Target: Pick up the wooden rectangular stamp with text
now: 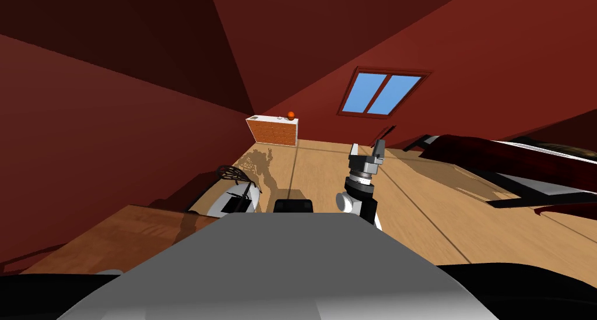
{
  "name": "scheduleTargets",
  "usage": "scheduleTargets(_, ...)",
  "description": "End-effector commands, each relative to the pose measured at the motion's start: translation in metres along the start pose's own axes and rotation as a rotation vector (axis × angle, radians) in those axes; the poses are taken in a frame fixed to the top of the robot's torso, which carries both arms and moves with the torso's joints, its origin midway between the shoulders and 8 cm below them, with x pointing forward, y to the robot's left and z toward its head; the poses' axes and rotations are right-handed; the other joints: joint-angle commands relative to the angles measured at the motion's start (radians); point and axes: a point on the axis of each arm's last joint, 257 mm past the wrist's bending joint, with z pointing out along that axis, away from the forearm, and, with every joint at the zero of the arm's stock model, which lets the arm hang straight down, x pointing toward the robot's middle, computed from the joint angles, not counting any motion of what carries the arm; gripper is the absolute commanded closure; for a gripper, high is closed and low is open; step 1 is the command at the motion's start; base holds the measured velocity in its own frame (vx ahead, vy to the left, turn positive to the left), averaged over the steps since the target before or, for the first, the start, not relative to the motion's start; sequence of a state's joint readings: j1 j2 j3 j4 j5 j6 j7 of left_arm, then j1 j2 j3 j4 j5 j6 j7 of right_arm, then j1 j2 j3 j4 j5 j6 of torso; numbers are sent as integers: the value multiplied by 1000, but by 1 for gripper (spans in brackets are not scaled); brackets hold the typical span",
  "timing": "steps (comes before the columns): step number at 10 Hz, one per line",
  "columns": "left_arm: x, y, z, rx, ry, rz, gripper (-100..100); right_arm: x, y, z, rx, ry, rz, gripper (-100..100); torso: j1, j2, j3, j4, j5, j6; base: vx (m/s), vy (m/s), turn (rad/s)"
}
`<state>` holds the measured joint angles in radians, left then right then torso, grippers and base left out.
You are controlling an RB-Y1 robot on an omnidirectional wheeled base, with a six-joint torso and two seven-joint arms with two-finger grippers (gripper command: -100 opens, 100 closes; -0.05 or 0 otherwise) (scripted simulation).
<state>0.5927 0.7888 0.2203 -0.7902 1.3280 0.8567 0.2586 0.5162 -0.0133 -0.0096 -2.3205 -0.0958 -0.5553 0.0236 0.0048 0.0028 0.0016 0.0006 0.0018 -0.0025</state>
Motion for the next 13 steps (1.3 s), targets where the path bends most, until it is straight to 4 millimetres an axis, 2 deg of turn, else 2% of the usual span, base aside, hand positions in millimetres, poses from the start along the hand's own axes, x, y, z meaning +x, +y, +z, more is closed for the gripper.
scheduleTargets(1, 0, 0, 0, 0, 0, 0, 0, 0, 0, 0, 0, 0, 0, 0, 0, 0, 0, 0, 0, 0, 0, 0, 0)
scheduleTargets(2, 22, -2, -1, -7, 19, 17, 100, 0, 0, 0, 0, 0, 0, 0, 0, 0, 0, 0, 0, 0, -24, 1, 117)
scheduleTargets(3, 22, -2, -1, -7, 19, 17, 100, 0, 0, 0, 0, 0, 0, 0, 0, 1, 1, 0, 0, 0, -31, -4, 71)
scheduleTargets(4, 46, -3, -2, -16, 44, 30, 100, 0, 0, 0, 0, 0, 0, 0, 0, 2, 1, 1, 0, 0, -39, -5, 129)
scheduleTargets(5, 42, -5, -2, -10, 26, 45, 100, 0, 0, 0, 0, 0, 0, 0, 0, 2, 1, 1, 0, 0, -29, -9, 53)
scheduleTargets(6, 69, -5, -4, -22, 62, 48, 100, 0, 0, 0, 0, 0, 0, 0, -1, 2, 1, 1, 0, 0, -35, -2, 120)
scheduleTargets(7, 63, -7, -3, -13, 37, 67, 100, 0, 0, 0, 0, 0, 0, 0, 0, 2, 1, 1, 0, 0, -27, -7, 48)
scheduleTargets(8, 89, -7, -7, -25, 72, 68, 100, 0, 0, 0, 0, 0, 0, 0, 0, 2, 1, 1, 0, -1, -35, -8, 132)
scheduleTargets(10, 79, -11, -6, -11, 35, 93, 100, 0, 0, 0, 0, 0, 0, 0, 0, 2, 1, 1, 0, -1, -18, -5, 22)
scheduleTargets(11, 103, -11, -10, -20, 65, 95, 100, 0, 0, 0, 0, 0, 0, 0, 0, 2, 1, 0, 0, -1, -28, -2, 120)
scheduleTargets(12, 97, -14, -9, -11, 40, 110, 100, 0, 0, 0, 0, 0, 0, 0, 0, 2, 1, 1, 0, 0, -23, -4, 56)
scheduleTargets(13, 122, -14, -14, -22, 73, 107, 100, 0, 0, 0, 0, 0, 0, 0, 0, 2, 1, 0, 0, -1, -36, -1, 138)
